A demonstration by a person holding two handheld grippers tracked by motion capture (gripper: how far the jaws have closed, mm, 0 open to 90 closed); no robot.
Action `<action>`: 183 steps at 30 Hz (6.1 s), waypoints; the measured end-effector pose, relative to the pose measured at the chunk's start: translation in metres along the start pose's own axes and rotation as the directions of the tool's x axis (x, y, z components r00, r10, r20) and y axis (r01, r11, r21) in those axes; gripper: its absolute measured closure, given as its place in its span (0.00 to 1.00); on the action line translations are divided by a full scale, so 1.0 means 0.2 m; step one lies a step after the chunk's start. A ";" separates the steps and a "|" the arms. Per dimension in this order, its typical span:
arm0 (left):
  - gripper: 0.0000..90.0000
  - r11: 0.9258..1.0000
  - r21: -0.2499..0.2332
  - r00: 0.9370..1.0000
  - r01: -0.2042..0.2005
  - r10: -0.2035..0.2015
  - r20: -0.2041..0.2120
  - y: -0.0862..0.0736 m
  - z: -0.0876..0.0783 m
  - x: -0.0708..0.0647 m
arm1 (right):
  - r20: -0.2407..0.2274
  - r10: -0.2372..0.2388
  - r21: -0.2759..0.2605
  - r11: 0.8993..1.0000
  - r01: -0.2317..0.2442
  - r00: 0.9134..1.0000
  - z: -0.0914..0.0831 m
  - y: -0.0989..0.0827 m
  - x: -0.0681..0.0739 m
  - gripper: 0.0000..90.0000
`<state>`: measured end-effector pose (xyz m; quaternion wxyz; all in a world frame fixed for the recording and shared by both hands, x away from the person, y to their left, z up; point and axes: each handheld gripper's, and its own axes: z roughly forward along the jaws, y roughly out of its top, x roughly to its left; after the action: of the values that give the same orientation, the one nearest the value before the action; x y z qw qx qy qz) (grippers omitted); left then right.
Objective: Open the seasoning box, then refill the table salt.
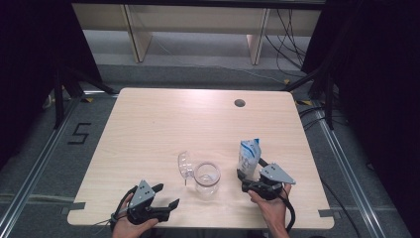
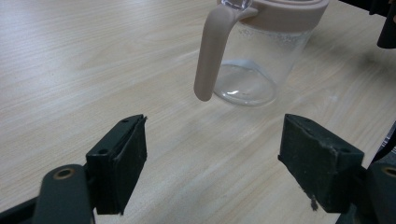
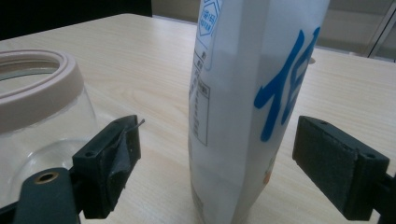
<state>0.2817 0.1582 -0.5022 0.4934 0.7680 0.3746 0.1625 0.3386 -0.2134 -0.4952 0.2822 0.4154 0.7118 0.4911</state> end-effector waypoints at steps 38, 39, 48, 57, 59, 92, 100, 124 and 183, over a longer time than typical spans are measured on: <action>0.25 1.000 0.005 1.000 0.009 -0.009 0.003 0.00 0.00 0.00 | 0.002 0.010 -0.040 0.999 -0.010 1.000 0.10 -0.02 -0.02 0.19; 0.25 1.000 0.005 1.000 0.009 -0.009 0.003 0.00 0.00 0.00 | 0.002 0.010 -0.040 0.999 -0.010 1.000 0.10 -0.02 -0.02 0.19; 0.25 1.000 -0.004 1.000 0.013 -0.013 0.006 0.00 0.01 -0.01 | 0.013 0.004 -0.036 0.999 -0.003 1.000 0.11 -0.03 -0.02 0.21; 0.25 1.000 0.003 1.000 0.006 -0.006 0.009 0.00 0.00 -0.01 | 0.016 -0.011 -0.049 0.999 0.012 1.000 0.13 -0.04 -0.01 0.22; 0.25 1.000 0.004 1.000 0.006 -0.006 0.009 0.00 0.00 -0.01 | 0.017 -0.003 -0.046 0.999 0.003 1.000 0.13 -0.04 -0.01 0.22; 0.25 1.000 0.005 1.000 0.002 -0.002 0.012 0.00 0.00 -0.01 | 0.049 -0.033 -0.084 0.996 0.037 0.998 0.19 -0.04 -0.06 0.34; 0.25 1.000 0.004 1.000 0.002 -0.002 0.014 0.00 0.00 -0.01 | 0.043 -0.036 -0.076 0.996 0.039 0.998 0.19 -0.04 -0.06 0.37; 0.25 1.000 0.005 1.000 0.001 -0.001 0.017 0.00 0.00 -0.01 | 0.010 -0.043 -0.083 0.996 0.043 0.999 0.20 -0.03 -0.09 0.50; 0.25 1.000 0.003 1.000 0.006 -0.006 0.014 0.00 0.00 0.00 | -0.040 -0.450 -0.117 0.889 0.444 0.892 0.05 0.13 0.05 0.52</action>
<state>0.2817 0.1579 -0.5012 0.4951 0.7689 0.3737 0.1552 0.3496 -0.1957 -0.4738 0.3852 0.2087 0.7706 0.4629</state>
